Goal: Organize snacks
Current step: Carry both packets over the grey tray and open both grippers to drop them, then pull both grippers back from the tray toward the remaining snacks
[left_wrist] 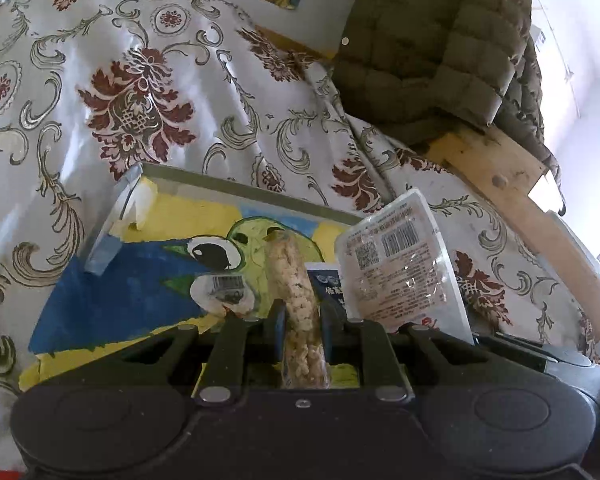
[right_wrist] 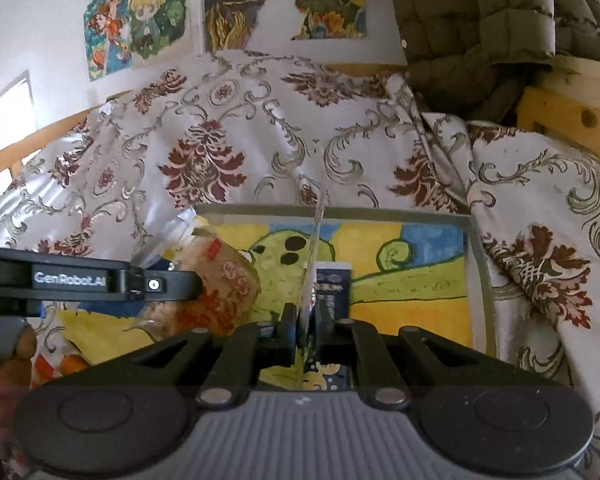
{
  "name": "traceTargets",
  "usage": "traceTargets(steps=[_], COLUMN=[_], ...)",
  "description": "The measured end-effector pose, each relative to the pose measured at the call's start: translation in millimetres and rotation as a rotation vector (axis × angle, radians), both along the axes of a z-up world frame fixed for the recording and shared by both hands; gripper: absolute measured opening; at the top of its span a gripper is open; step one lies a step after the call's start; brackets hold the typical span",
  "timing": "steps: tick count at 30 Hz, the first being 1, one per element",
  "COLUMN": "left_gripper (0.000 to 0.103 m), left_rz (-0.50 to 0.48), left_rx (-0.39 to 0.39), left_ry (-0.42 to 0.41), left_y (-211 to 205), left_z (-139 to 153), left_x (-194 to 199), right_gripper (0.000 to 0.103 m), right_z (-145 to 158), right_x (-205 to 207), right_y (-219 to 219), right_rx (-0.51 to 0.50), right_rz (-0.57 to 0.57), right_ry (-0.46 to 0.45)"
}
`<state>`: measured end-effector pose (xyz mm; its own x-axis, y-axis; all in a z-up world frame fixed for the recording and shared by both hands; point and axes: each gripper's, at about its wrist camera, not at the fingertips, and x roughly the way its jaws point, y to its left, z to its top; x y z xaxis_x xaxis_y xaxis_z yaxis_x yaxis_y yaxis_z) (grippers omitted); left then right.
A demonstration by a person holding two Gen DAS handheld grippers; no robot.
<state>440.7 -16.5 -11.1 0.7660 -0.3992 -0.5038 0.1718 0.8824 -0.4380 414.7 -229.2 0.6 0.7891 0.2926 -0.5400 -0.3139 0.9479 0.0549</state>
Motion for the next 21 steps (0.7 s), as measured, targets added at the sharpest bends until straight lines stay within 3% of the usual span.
traceTargets(steps=[5,7,10,17,21], left_gripper=[0.021,0.023,0.04,0.076,0.09], left_rz=[0.006,0.016,0.038,0.089,0.114], left_rx=[0.049,0.068,0.087,0.093,0.115], left_ry=[0.001,0.009,0.013,-0.028,-0.082], left_y=[-3.6,-2.5,0.9,8.4,9.2], left_z=[3.0,4.5,7.9,27.8,46.8], left_x=[-2.5,-3.5,-6.9,-26.4,-43.5], right_gripper=[0.018,0.034,0.054,0.07,0.082], right_z=[-1.5,0.6,5.2,25.5,43.1], right_x=[2.8,1.3,-3.2,-23.5,-38.6], right_y=[0.3,0.7,0.7,-1.9,-5.6], right_rx=[-0.05,-0.081,-0.105,-0.107,-0.093], right_rz=[-0.045,-0.061,-0.073,-0.101,-0.107], right_ry=[0.015,0.008,-0.008,-0.062,-0.105])
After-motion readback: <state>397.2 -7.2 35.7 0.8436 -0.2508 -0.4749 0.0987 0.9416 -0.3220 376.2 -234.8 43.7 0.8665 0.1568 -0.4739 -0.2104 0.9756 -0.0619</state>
